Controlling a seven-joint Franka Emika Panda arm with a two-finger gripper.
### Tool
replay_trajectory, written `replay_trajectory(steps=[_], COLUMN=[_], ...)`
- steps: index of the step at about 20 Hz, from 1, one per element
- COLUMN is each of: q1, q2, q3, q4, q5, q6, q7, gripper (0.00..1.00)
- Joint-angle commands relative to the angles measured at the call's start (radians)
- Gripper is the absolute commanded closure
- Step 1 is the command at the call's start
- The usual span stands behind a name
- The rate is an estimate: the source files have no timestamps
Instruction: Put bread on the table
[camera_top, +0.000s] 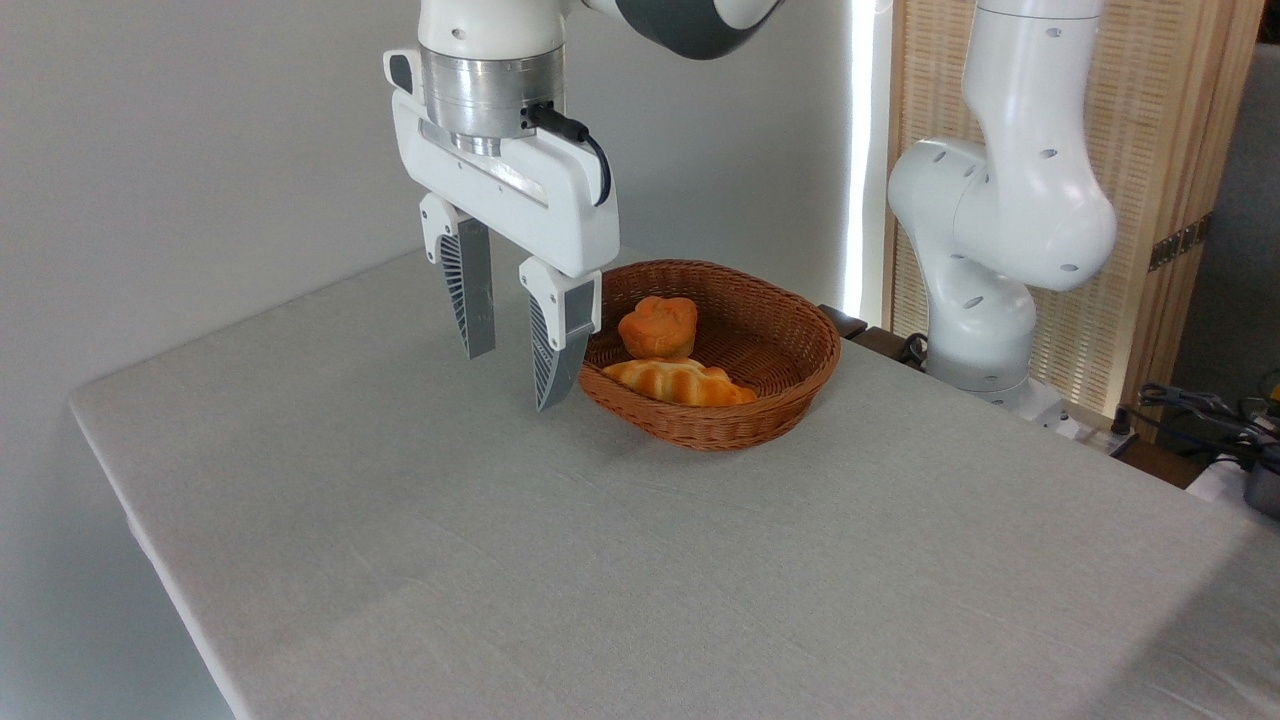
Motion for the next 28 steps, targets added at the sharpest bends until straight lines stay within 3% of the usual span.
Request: replay_trajectory(steps=[1,28], q1=[-0.006,-0.006], q2=[-0.010,0.000], q3=[0.005,0.004], q4=[0.013,-0.002], q5=[-0.017,-0.008], q6=[-0.004,-0.086], q7=[-0.027,-0.022], gripper=[0.00,0.00])
